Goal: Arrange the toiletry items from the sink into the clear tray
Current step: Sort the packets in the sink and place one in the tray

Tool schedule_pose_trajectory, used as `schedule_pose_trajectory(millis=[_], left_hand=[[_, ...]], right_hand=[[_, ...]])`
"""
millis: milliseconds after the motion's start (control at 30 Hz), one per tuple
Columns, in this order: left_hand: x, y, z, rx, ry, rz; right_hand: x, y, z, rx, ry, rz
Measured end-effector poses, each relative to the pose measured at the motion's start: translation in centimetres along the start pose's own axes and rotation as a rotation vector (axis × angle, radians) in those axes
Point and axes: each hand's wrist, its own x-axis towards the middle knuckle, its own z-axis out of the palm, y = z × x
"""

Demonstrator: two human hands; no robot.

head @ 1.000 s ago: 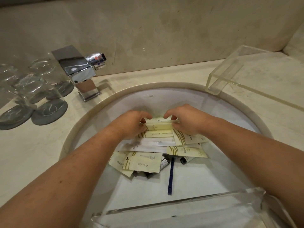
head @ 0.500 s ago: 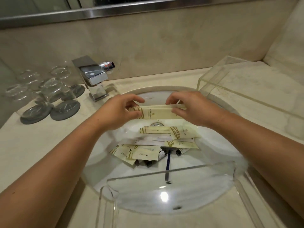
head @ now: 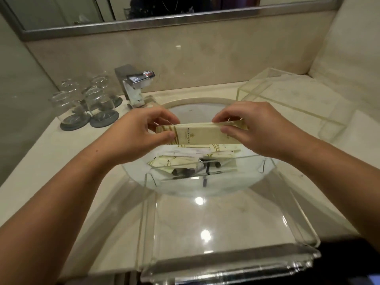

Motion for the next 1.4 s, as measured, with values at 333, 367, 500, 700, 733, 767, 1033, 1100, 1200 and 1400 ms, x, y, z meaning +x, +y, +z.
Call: schedule_pose_trajectory(millis=[333,367,500,700,733,767,1033,1100,1200,1400], left_hand=[[-6.8,1.4,1.4,0.134,-0.15,0.035],[-7.2,1.5,1.5,0.155,-0.165,0.041],[-8.1,1.6,1.9,0.23,-0.222,0.04],[-8.7,1.1,2.7,0.381,-0.182,0.073],[-8.8,1.0,2.8,0.412,-0.168,0.09],[-8.9,0.8,3.0,0.446,-0.154,0.109],[-9.1,1.2,3.4,0.426,-0.204,0.185],[-8.8,1.2,3.7,0.466,-0.21,0.196],[-8.7,1.0,3.9,0.488,-0.178,0.184],[-8.7,0.7,4.1,0.479,-0.142,0.162]], right_hand=[[-6.6,-2.2,1.1,0.029,-0.13,-0.007],[-6.9,-2.4,1.3,0.021,-0.14,-0.015],[-7.8,-2.8,2.5,-0.028,-0.174,-0.041],[-8.8,-3.0,3.6,-0.059,-0.175,-0.028],[-8.9,-3.0,3.4,-0.056,-0.172,-0.033],[-9.0,-3.0,3.2,-0.051,-0.176,-0.037],[-9.4,-2.9,3.8,-0.073,-0.244,-0.062],[-9.0,-2.8,3.9,-0.09,-0.233,-0.066],[-8.4,-2.9,4.2,-0.106,-0.224,-0.075],[-7.6,-3.0,4.7,-0.123,-0.221,-0.077]])
